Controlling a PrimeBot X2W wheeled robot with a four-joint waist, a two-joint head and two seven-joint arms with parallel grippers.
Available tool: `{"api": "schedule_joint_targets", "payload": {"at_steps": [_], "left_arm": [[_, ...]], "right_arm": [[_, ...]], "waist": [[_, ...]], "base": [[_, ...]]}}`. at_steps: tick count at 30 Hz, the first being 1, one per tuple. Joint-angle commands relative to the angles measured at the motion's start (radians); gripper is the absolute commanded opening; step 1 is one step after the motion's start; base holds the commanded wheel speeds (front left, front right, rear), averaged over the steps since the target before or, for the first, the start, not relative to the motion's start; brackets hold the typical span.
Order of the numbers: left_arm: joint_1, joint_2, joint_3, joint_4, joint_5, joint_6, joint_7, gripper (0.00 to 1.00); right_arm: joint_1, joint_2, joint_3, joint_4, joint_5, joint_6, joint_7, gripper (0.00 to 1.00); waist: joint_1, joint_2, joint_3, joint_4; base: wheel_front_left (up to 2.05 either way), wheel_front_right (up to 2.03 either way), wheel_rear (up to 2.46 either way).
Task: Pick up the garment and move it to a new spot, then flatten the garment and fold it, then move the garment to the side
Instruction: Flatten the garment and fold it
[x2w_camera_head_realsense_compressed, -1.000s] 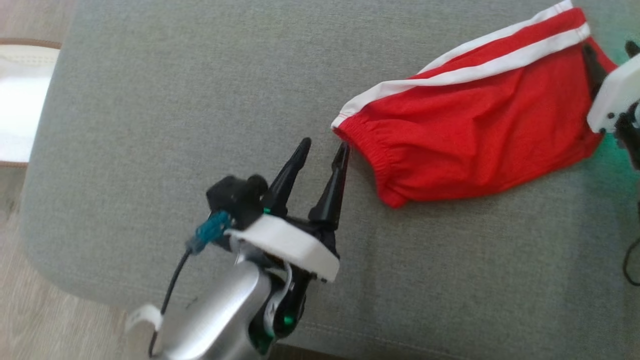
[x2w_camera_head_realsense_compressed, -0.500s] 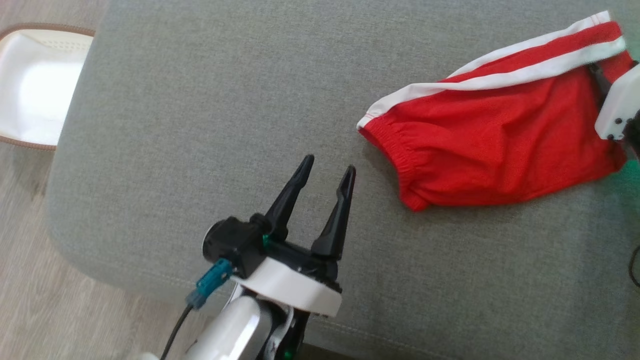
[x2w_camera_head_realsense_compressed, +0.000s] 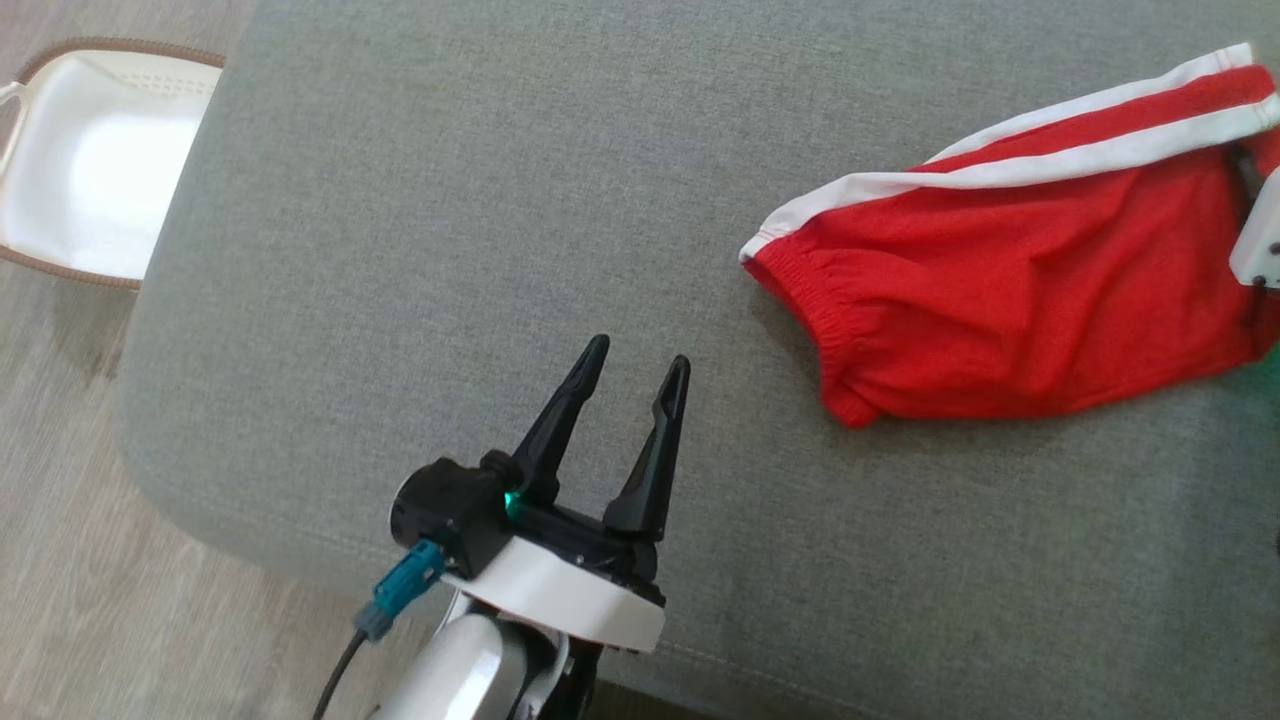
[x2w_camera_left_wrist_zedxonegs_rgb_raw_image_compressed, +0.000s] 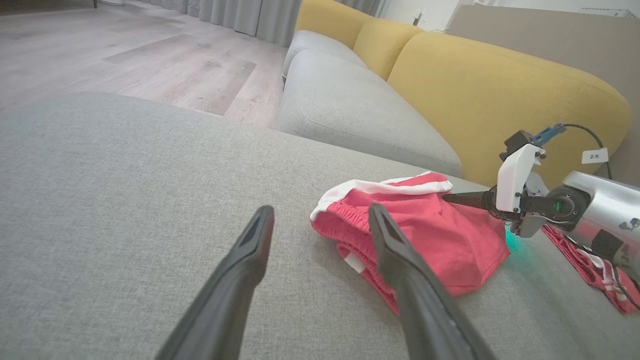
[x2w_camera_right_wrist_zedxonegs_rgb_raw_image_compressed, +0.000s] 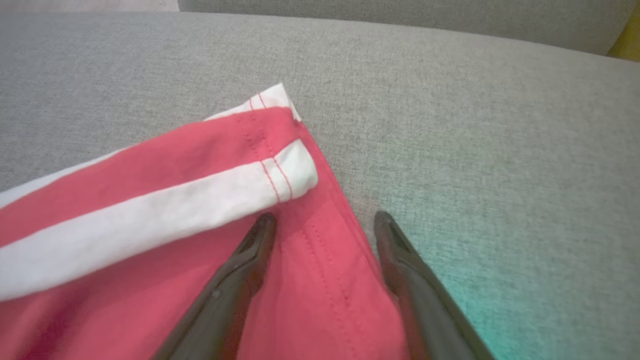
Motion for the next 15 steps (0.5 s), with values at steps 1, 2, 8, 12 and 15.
{"api": "schedule_joint_targets", "payload": {"at_steps": [1, 2, 8, 12, 15], "left_arm": [[-0.005, -0.002, 0.021, -0.039, -0.008, -0.002, -0.008, 1.0], [-0.006, -0.002, 0.02, -0.038, -0.009, -0.003, -0.008, 1.0], [0.001, -0.002, 0.042, -0.026, -0.001, -0.005, -0.008, 1.0], [0.017, -0.002, 0.069, -0.01, 0.018, -0.009, -0.008, 1.0], [0.047, -0.002, 0.099, 0.01, 0.037, -0.017, -0.008, 1.0]], "right_arm": [[0.018, 0.027, 0.027, -0.007, 0.015, -0.001, 0.029, 1.0], [0.019, 0.035, 0.037, -0.01, 0.027, -0.001, 0.032, 0.41], [0.029, 0.053, 0.078, -0.046, 0.148, -0.001, 0.025, 0.0], [0.051, 0.046, 0.074, -0.09, 0.237, -0.001, -0.013, 0.0], [0.094, 0.028, 0.075, -0.117, 0.288, -0.001, -0.037, 0.0]], "waist": [[0.0, 0.0, 0.002, 0.003], [0.0, 0.0, 0.002, 0.004], [0.0, 0.0, -0.015, -0.004], [0.0, 0.0, -0.053, -0.028], [0.0, 0.0, -0.096, -0.058]], "base": [[0.0, 0.0, 0.0], [0.0, 0.0, 0.0], [0.0, 0.0, 0.0], [0.0, 0.0, 0.0], [0.0, 0.0, 0.0]]}}
